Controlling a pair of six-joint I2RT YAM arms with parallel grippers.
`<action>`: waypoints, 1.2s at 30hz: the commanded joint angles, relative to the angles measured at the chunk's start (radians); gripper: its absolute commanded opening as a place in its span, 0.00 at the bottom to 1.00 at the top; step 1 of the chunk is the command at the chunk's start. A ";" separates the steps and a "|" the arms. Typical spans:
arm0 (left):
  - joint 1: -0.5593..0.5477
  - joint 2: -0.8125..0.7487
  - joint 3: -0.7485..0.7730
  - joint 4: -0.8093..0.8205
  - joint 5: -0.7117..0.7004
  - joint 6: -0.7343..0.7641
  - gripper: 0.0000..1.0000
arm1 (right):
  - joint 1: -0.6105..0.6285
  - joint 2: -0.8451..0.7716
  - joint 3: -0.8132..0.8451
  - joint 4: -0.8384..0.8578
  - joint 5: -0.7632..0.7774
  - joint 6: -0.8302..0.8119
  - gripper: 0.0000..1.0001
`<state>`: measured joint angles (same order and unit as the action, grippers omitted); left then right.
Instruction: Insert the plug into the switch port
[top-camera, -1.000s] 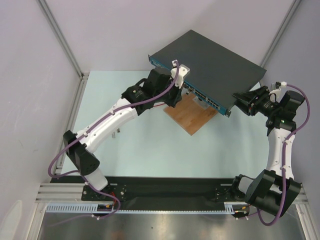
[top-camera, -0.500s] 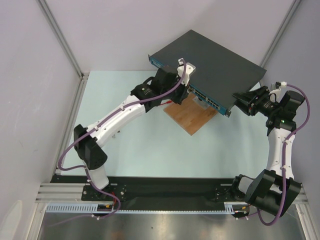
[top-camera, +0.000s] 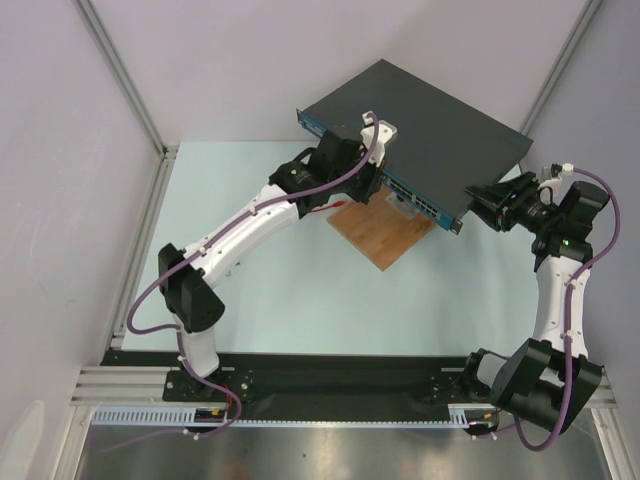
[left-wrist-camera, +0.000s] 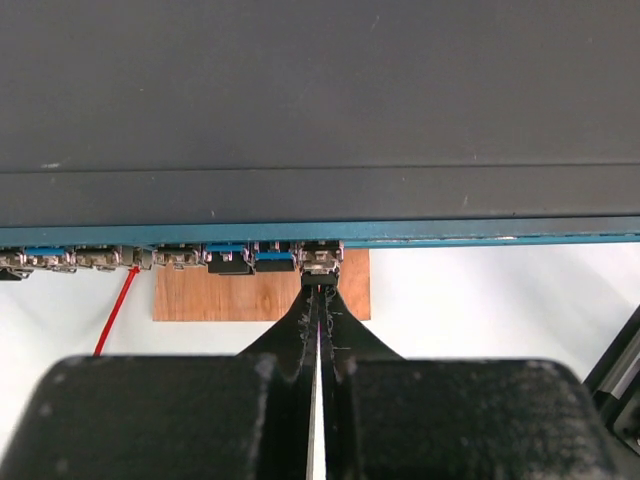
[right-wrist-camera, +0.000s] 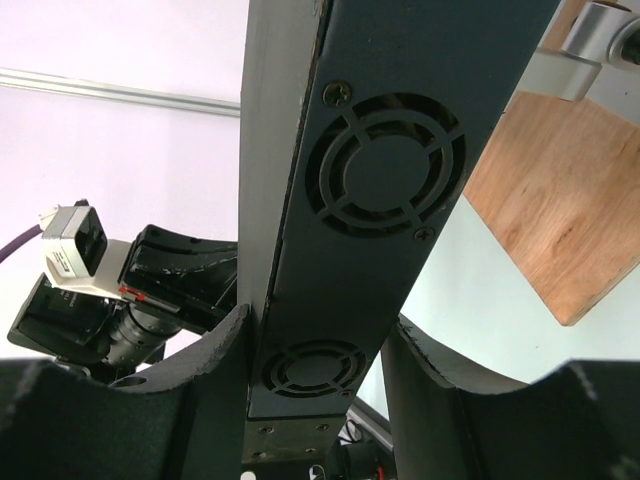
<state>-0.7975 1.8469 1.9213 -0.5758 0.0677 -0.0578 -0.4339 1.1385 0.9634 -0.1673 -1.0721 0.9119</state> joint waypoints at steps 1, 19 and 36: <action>0.009 0.025 0.084 0.140 0.012 -0.030 0.00 | 0.012 0.007 0.020 0.048 0.046 -0.180 0.00; 0.014 0.103 0.199 0.186 0.020 -0.045 0.00 | 0.014 0.003 0.014 0.034 0.051 -0.191 0.00; 0.020 0.104 0.174 0.445 -0.051 -0.103 0.00 | 0.021 0.000 0.018 0.014 0.055 -0.200 0.00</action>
<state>-0.7895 1.9446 2.0998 -0.7132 0.0807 -0.1093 -0.4358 1.1389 0.9634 -0.1680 -1.0664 0.9039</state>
